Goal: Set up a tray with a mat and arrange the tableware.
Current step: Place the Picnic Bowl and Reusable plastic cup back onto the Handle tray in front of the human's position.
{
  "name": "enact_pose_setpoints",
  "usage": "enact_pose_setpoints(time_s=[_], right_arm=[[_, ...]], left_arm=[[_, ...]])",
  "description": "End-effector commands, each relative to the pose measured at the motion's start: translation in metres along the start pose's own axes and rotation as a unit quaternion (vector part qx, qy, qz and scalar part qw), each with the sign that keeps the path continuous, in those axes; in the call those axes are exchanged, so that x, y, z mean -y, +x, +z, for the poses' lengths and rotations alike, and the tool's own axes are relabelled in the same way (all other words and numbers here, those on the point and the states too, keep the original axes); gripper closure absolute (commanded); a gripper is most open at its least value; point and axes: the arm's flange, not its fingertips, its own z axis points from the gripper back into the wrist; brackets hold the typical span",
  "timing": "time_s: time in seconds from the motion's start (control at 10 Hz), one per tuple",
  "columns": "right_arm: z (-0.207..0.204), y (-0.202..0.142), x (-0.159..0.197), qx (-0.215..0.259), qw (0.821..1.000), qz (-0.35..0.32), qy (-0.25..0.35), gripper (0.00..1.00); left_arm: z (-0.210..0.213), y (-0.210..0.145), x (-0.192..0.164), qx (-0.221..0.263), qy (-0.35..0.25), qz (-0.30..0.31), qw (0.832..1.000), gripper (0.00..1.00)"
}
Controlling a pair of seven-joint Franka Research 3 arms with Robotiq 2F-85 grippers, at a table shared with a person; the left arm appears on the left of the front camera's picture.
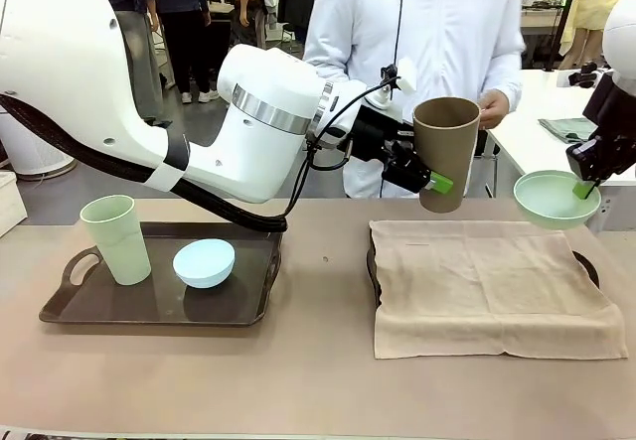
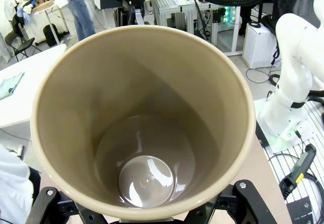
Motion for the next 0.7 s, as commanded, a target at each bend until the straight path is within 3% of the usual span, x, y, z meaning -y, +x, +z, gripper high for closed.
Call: enact_pose_setpoints(time_s=[0.0,0.3,0.6], right_arm=[[-0.023,0.012,0.008,-0.011,1.000,0.016,0.024,0.96],[-0.068,0.025,0.016,-0.021,0.999,0.024,0.032,0.96],[-0.108,0.034,0.018,-0.026,0.998,0.032,0.044,0.96]], left_arm=[[-0.009,-0.016,-0.008,-0.003,0.003,-0.005,1.000,0.17],[-0.040,-0.070,-0.026,-0.033,-0.012,0.004,0.999,0.17],[-0.061,-0.099,-0.031,-0.024,-0.032,0.007,0.999,0.17]])
